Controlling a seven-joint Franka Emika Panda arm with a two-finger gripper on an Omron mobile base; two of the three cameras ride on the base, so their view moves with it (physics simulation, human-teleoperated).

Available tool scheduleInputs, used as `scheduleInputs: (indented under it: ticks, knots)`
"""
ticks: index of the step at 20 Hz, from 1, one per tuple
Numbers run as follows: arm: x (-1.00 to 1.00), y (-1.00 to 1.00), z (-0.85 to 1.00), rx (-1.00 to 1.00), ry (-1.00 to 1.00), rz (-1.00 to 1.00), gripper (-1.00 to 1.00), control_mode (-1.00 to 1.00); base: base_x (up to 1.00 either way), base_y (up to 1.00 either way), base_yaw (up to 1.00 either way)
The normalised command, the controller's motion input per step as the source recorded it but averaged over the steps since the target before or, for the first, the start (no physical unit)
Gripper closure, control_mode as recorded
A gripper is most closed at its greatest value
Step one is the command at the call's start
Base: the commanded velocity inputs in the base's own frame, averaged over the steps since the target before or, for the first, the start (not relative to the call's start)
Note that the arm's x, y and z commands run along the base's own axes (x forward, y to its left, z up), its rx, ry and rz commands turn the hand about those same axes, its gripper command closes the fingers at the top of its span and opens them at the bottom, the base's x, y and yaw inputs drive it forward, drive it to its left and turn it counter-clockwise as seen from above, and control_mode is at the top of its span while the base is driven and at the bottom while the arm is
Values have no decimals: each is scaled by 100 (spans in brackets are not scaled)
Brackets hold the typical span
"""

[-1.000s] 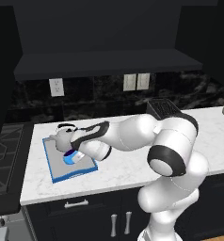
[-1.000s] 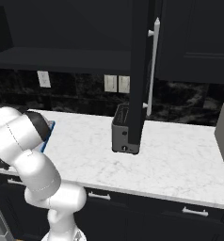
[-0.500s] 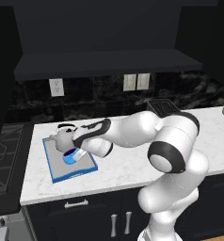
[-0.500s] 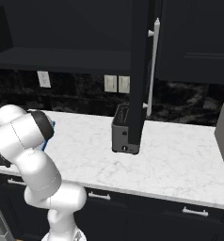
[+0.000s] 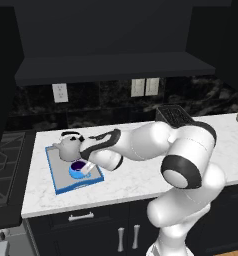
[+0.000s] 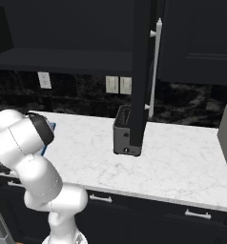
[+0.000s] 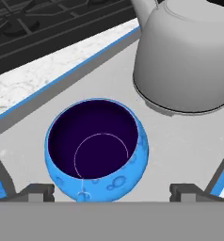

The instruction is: Pick the kettle from the counter and place it on the tray. Then pick the mug from the cabinet and place it on the tray. Then close the cabinet doors.

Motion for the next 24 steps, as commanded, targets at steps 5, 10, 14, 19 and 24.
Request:
scheduleInputs:
  ticks: [5, 10, 14, 19, 24]
  knots:
    - [-18, -1, 52, 6, 0, -1, -100, -100, 0, 0, 0]
    - [-30, -1, 84, 6, 0, -8, -100, -100, 0, 0, 0]
    - [-29, -1, 89, 9, 8, -18, -100, -100, 0, 0, 0]
    - [-44, 0, 79, 12, 11, -24, -100, -100, 0, 0, 0]
    - [-58, 0, 68, 18, 13, -32, -100, -100, 0, 0, 0]
